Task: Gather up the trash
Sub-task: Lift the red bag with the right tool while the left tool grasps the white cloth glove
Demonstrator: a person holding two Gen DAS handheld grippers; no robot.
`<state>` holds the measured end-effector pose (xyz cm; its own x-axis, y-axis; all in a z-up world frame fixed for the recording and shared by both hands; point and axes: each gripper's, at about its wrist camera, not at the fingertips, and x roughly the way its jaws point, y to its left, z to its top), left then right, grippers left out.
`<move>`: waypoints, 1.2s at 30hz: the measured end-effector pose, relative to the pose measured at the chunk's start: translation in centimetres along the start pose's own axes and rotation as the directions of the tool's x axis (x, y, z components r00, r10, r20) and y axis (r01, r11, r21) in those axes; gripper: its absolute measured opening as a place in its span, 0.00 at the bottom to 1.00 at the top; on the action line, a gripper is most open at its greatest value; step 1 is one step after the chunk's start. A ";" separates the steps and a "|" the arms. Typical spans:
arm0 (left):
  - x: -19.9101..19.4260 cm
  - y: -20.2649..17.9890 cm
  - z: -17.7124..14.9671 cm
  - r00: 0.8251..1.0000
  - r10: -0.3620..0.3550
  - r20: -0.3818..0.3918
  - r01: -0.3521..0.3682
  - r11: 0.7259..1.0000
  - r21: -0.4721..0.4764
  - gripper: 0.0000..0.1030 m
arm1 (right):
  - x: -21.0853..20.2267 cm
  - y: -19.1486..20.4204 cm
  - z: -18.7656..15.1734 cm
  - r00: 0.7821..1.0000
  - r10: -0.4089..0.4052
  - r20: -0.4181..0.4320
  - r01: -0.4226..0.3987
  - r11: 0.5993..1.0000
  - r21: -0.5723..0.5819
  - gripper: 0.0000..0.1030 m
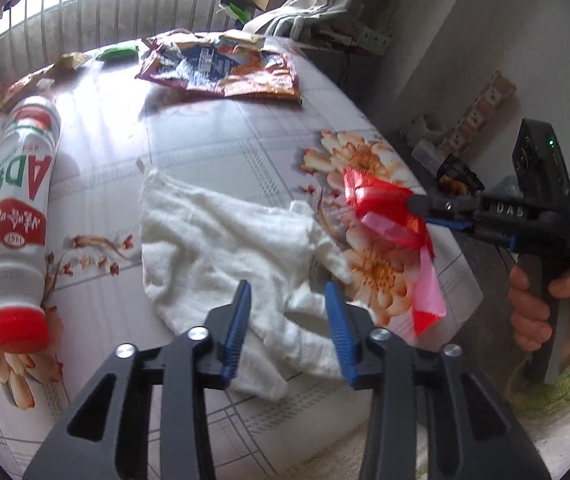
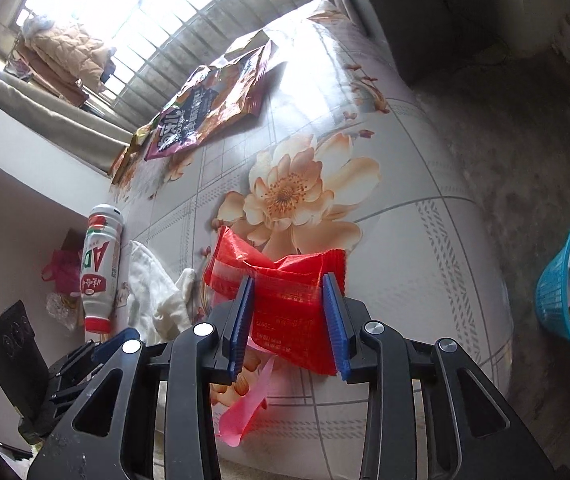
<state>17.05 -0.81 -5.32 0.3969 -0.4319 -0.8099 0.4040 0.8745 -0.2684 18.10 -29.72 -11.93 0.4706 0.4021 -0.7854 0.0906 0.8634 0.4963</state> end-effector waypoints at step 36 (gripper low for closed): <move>0.9 0.8 2.1 0.974 0.221 0.048 -0.222 0.975 0.020 0.06 | -0.7 0.8 -0.2 0.999 -0.015 0.051 0.014 1.000 0.013 0.27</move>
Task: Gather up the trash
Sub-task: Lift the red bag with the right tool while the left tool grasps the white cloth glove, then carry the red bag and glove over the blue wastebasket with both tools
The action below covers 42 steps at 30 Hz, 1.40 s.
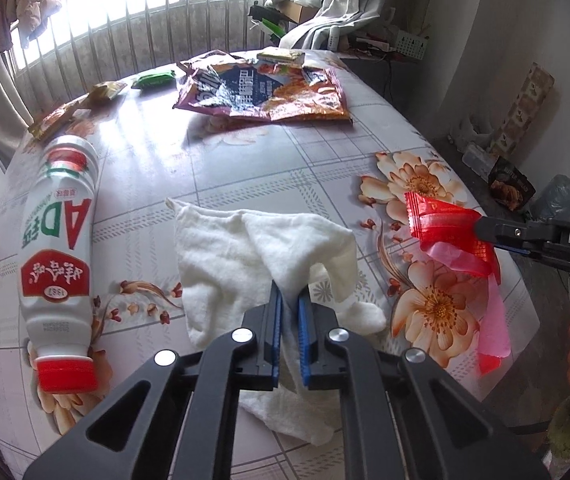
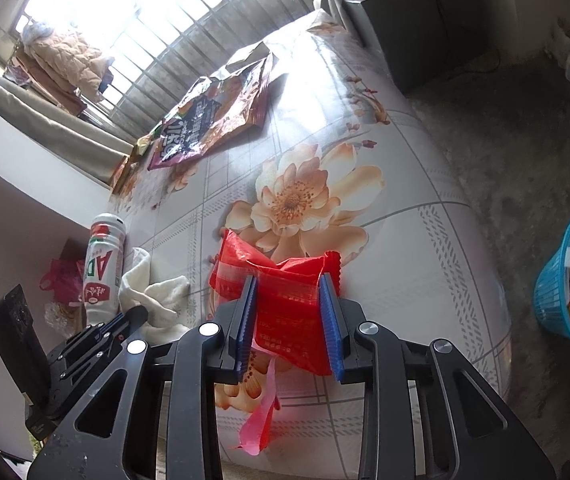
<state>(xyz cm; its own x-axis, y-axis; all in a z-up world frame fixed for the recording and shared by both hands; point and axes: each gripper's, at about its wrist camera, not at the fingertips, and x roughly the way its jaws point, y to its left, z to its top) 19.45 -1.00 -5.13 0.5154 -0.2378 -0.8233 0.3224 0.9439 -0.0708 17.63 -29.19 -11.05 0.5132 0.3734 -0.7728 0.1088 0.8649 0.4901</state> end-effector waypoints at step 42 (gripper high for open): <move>-5.1 -22.2 8.5 0.908 -0.417 0.036 0.371 0.841 0.394 0.06 | -18.0 -15.2 -4.5 0.888 -0.215 0.407 0.038 0.915 0.401 0.27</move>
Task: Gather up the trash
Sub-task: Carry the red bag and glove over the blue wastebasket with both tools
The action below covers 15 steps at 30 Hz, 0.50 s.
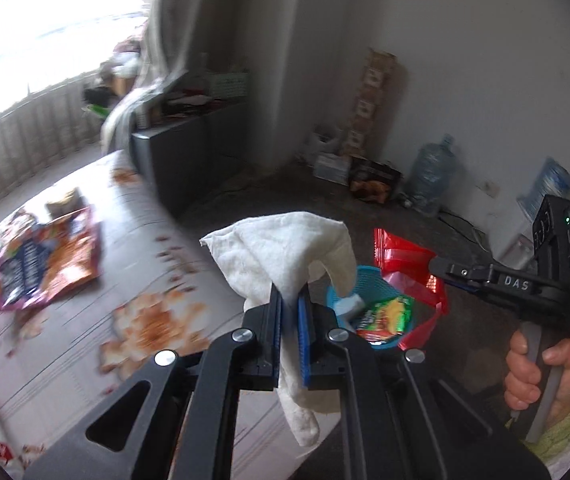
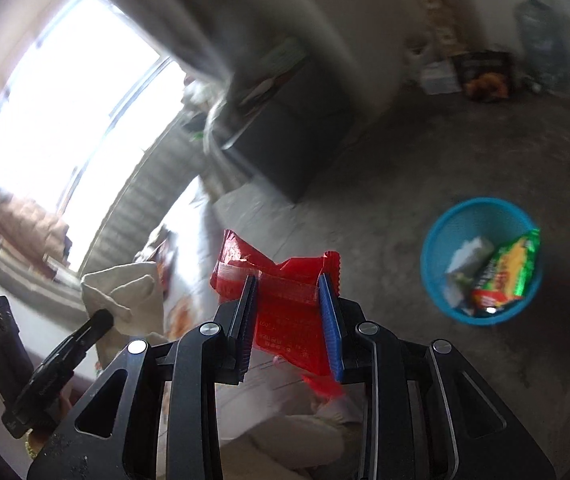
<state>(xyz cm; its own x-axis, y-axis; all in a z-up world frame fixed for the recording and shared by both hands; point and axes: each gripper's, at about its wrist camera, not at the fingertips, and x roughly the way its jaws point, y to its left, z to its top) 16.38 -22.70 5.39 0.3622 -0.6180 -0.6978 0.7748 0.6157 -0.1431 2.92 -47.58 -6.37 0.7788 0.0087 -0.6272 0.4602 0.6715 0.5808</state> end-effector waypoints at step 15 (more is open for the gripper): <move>18.8 -14.1 4.2 0.935 -0.219 -0.278 0.255 0.962 0.100 0.07 | 2.4 -17.3 2.7 0.991 -0.125 0.040 0.097 0.904 0.416 0.28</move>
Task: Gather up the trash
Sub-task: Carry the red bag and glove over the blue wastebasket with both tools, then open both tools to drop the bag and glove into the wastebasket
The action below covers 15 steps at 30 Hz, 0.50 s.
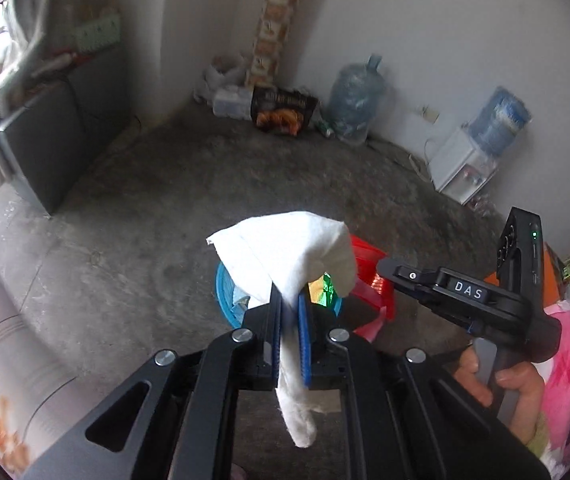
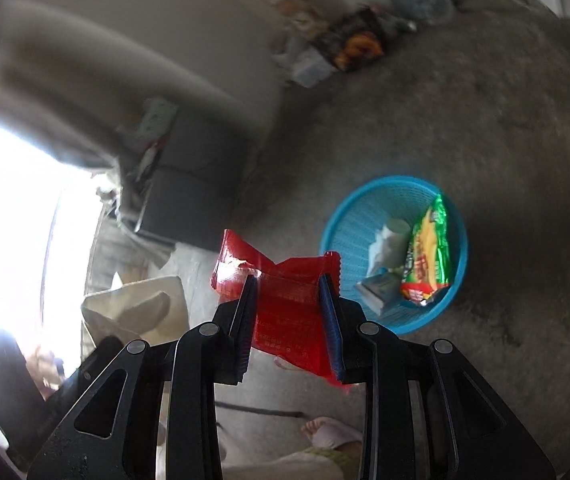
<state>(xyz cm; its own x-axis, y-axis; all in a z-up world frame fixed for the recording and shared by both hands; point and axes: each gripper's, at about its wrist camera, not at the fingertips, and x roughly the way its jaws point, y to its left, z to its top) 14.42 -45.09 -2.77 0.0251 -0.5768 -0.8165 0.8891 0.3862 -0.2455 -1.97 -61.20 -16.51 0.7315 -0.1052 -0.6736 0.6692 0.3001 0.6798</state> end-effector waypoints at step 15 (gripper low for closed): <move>14.1 -0.9 2.9 0.993 0.056 -0.107 -0.061 0.997 -0.047 0.49 | 9.7 -7.9 4.0 0.995 -0.026 -0.094 0.052 0.954 0.294 0.49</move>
<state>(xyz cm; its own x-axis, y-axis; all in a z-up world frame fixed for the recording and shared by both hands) 15.28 -55.69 -12.56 0.0254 -0.4739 -0.8802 0.8632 0.4545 -0.2197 0.31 -68.39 -27.25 0.6987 -0.0231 -0.7151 0.7153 0.0025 0.6988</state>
